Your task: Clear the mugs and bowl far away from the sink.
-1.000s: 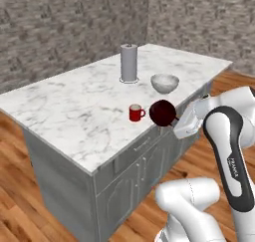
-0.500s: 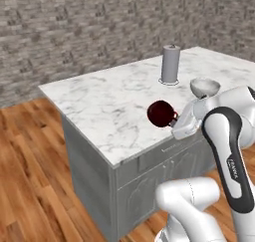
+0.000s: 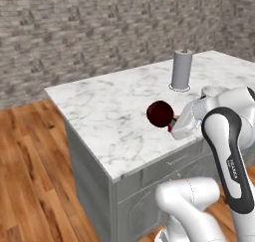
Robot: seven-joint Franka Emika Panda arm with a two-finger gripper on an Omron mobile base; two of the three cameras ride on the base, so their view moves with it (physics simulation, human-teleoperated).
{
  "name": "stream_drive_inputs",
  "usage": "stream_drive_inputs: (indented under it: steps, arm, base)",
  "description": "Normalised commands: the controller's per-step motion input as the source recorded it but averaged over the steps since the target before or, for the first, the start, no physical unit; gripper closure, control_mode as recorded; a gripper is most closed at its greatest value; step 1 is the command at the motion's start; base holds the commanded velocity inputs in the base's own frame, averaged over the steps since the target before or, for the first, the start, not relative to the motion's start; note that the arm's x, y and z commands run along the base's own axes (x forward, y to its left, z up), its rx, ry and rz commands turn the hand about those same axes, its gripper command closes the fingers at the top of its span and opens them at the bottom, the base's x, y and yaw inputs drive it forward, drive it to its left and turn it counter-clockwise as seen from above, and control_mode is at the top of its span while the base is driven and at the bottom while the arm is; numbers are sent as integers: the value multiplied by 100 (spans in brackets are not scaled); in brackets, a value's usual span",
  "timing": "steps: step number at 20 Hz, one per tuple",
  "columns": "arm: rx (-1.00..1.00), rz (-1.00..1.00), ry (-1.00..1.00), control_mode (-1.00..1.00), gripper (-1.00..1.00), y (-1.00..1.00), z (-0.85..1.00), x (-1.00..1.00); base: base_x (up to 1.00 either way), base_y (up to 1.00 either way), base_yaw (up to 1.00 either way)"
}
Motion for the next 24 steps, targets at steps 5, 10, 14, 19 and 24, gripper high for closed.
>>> stream_drive_inputs:
  steps: [5, 10, 14, 19, 24]
  arm:
    - [0, 0, 0, 100, 100, 0, 0, 0]
    - [0, 0, 0, 100, 100, 0, 0, 0]
    - [0, 0, 0, 100, 100, 0, 0, 0]
    - [0, 0, 0, 100, 100, 0, 0, 0]
    - [0, 0, 12, -100, 100, 0, 0, 0]
  base:
    - [9, -2, 21]
    - [0, 0, 29]
    - [0, 0, 4]
    - [0, 0, 0]
    - [0, 0, 0]
